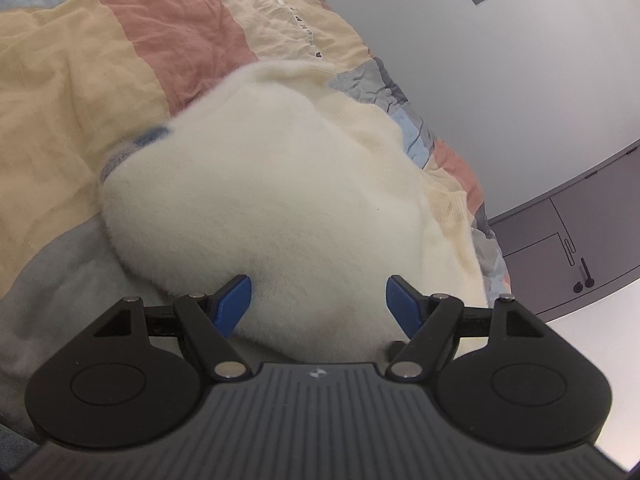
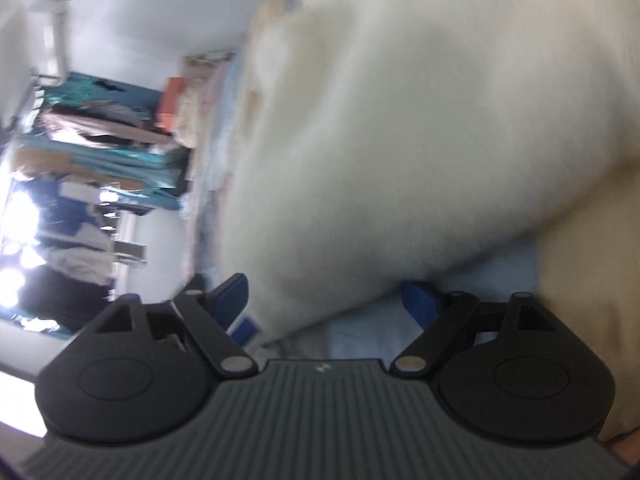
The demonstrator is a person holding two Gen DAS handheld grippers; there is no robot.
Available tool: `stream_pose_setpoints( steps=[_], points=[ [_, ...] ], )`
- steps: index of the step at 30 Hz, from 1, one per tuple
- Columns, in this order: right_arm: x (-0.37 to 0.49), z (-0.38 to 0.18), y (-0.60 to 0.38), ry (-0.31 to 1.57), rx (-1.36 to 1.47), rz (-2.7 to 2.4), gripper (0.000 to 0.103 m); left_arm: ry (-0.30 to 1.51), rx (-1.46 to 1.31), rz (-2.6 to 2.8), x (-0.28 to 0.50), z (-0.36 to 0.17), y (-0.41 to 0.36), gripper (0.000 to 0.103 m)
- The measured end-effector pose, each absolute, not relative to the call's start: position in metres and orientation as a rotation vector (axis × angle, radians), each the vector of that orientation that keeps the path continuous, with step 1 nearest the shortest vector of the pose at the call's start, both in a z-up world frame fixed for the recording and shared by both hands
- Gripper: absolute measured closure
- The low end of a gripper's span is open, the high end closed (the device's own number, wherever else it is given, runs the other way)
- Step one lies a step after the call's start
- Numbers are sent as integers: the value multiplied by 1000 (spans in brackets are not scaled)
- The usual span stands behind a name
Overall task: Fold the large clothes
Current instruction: 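Grasp the sweater edge with the left gripper while the right gripper grasps it too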
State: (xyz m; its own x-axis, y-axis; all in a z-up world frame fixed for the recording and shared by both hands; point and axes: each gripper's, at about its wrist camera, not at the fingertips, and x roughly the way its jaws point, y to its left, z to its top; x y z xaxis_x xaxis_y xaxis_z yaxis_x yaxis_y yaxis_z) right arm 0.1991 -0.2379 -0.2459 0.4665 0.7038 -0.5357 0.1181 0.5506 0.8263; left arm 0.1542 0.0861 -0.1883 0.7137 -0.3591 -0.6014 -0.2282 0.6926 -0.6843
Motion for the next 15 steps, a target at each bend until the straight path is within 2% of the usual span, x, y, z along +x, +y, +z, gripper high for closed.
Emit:
stream_pose_setpoints(
  steps=[9, 15],
  points=[
    [208, -241, -241, 916, 1051, 426, 13, 817, -832, -221, 163, -191, 83, 21],
    [201, -221, -250, 742, 1116, 493, 12, 908, -1085, -394, 168, -218, 83, 19]
  ],
)
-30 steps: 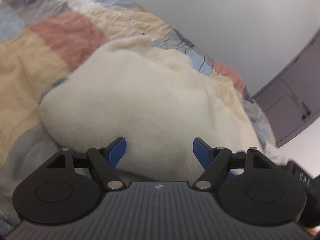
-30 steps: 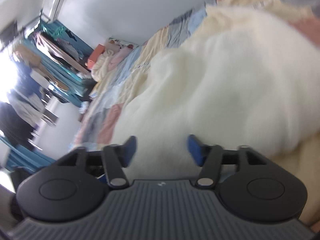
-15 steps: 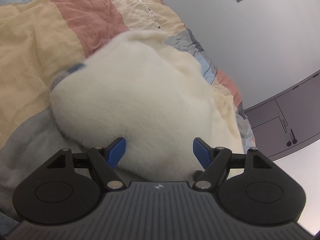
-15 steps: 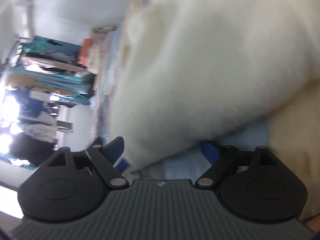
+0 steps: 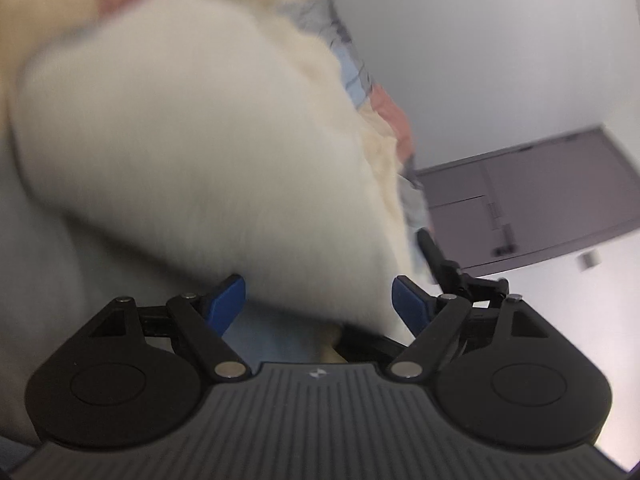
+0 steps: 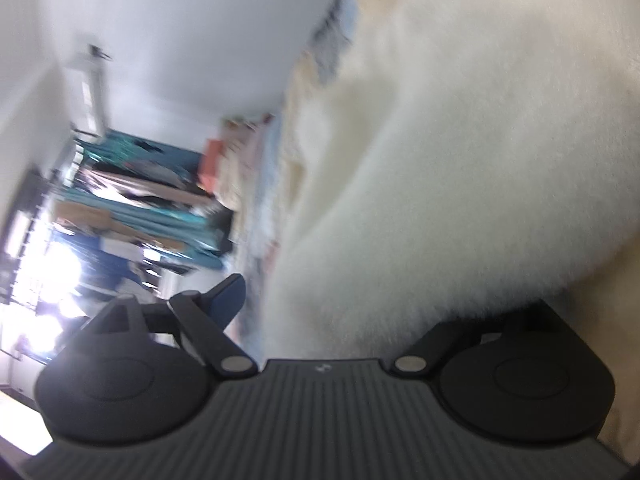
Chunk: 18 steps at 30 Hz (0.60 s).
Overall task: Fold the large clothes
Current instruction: 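Grasp the sweater edge with the left gripper while the right gripper grasps it too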
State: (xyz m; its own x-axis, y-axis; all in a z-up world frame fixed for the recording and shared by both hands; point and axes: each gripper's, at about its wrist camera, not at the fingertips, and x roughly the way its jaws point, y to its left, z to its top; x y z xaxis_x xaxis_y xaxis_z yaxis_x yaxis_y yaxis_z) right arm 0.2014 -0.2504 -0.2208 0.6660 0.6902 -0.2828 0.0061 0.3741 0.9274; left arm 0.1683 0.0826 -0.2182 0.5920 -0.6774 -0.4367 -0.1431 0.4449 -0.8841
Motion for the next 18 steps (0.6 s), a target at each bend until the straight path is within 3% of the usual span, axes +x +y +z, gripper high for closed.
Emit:
stream_pose_setpoints(
  steps=[9, 18],
  points=[
    [208, -230, -257, 781, 1171, 466, 13, 848, -1540, -193, 165, -271, 132, 19],
    [194, -248, -275, 847, 1195, 290, 14, 780, -1526, -73, 154, -261, 136, 20]
  ],
)
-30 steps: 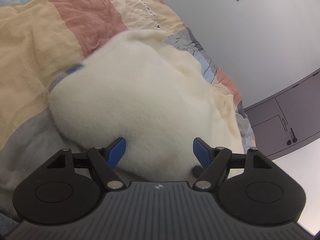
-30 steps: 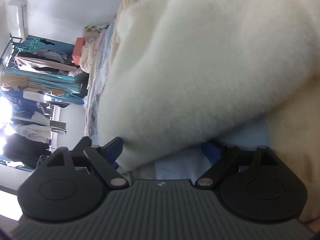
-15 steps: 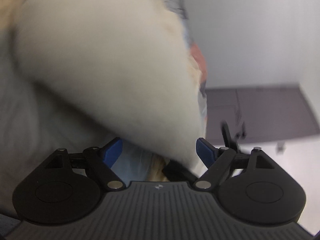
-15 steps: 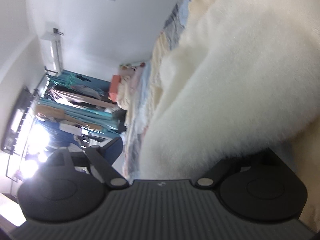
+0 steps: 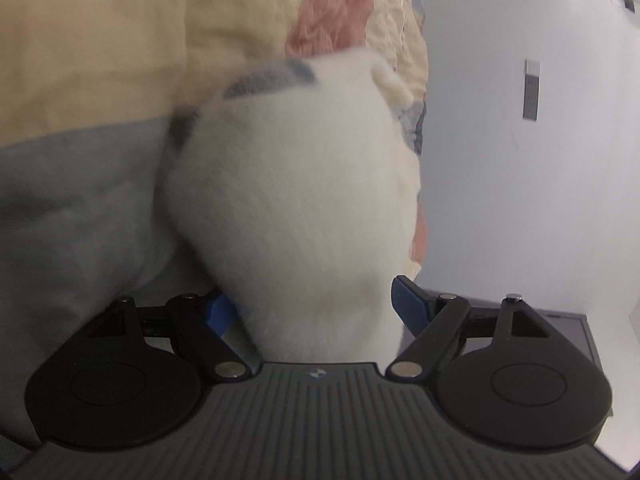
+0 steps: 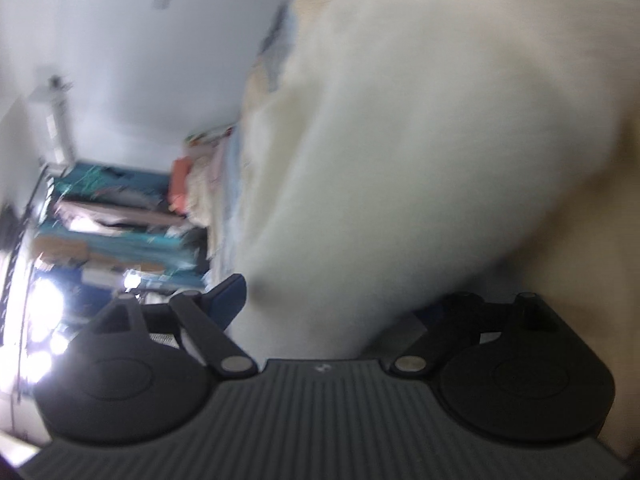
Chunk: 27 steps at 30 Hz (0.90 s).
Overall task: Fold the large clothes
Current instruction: 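Grasp the sweater edge with the left gripper while the right gripper grasps it too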
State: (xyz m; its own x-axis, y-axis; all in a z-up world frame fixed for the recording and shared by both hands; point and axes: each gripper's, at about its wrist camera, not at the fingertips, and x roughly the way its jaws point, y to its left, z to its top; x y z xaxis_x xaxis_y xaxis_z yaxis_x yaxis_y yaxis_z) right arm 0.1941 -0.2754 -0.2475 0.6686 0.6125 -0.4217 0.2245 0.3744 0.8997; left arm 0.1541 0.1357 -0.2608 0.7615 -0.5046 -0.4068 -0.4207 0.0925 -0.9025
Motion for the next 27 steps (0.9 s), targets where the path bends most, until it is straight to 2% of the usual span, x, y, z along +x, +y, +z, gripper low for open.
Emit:
stream_pose_setpoints(
  steps=[8, 12, 16, 20, 22, 24, 27],
  points=[
    [178, -239, -294, 758, 1155, 117, 14, 737, -1498, -14, 145, -257, 149, 21],
    [179, -242, -300, 736, 1130, 61, 14, 739, -1449, 13, 142, -257, 152, 26],
    [184, -244, -300, 727, 1102, 32, 16, 745, -1441, 32, 146, -260, 154, 26],
    [184, -241, -299, 724, 1064, 20, 29, 755, -1388, 50, 155, -258, 152, 33],
    [183, -235, -298, 721, 1008, 24, 41, 749, -1374, 64, 156, -257, 151, 46],
    [182, -228, -296, 710, 957, 40, 57, 734, -1358, 71, 154, -255, 150, 55],
    [180, -219, -296, 683, 927, 57, 65, 706, -1305, 68, 150, -245, 147, 64]
  ],
)
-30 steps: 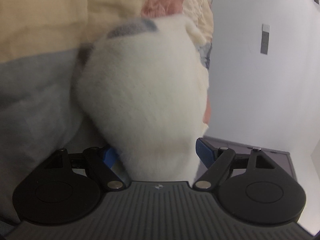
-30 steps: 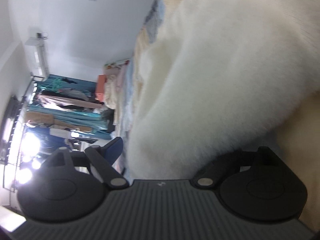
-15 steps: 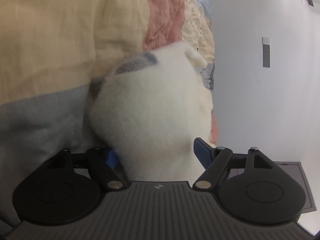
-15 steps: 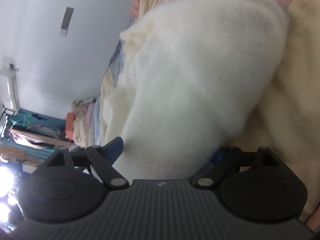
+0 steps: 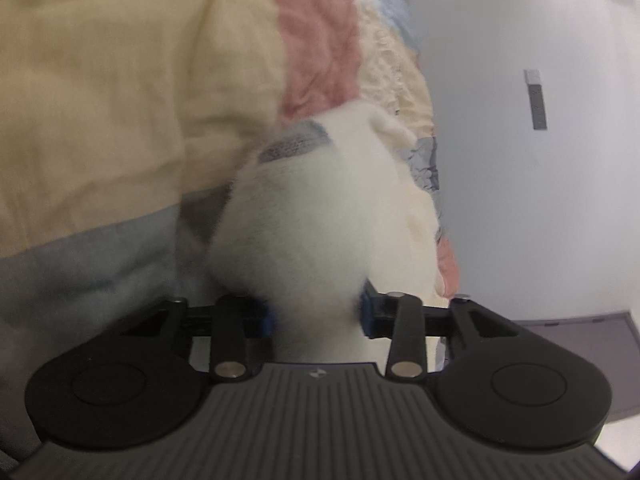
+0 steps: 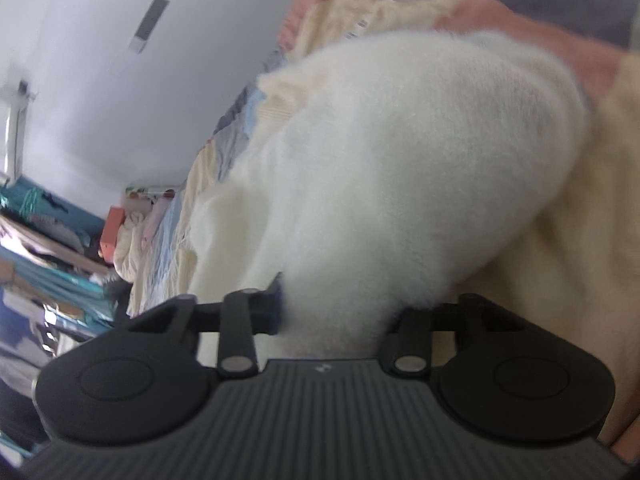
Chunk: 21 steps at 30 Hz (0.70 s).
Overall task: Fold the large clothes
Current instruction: 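Lift the sweater edge with both grippers and fold it over the body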
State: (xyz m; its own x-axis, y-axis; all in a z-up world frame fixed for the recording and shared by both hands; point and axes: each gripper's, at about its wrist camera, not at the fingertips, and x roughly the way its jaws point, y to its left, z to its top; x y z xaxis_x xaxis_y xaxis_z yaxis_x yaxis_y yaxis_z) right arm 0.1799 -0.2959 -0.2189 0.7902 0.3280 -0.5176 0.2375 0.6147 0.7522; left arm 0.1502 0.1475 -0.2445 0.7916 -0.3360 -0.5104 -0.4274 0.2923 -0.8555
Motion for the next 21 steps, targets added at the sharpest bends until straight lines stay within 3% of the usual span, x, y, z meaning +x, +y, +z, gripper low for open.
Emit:
stream_pose_setpoints(
  steps=[7, 15, 21],
  points=[
    [164, -185, -299, 610, 894, 131, 68, 626, -1137, 26, 132, -192, 136, 70],
    [138, -135, -312, 582, 912, 198, 68, 572, -999, 3, 92, -126, 117, 71],
    [114, -120, -322, 626, 880, 237, 68, 607, -972, 19, 55, -107, 107, 70]
  ],
)
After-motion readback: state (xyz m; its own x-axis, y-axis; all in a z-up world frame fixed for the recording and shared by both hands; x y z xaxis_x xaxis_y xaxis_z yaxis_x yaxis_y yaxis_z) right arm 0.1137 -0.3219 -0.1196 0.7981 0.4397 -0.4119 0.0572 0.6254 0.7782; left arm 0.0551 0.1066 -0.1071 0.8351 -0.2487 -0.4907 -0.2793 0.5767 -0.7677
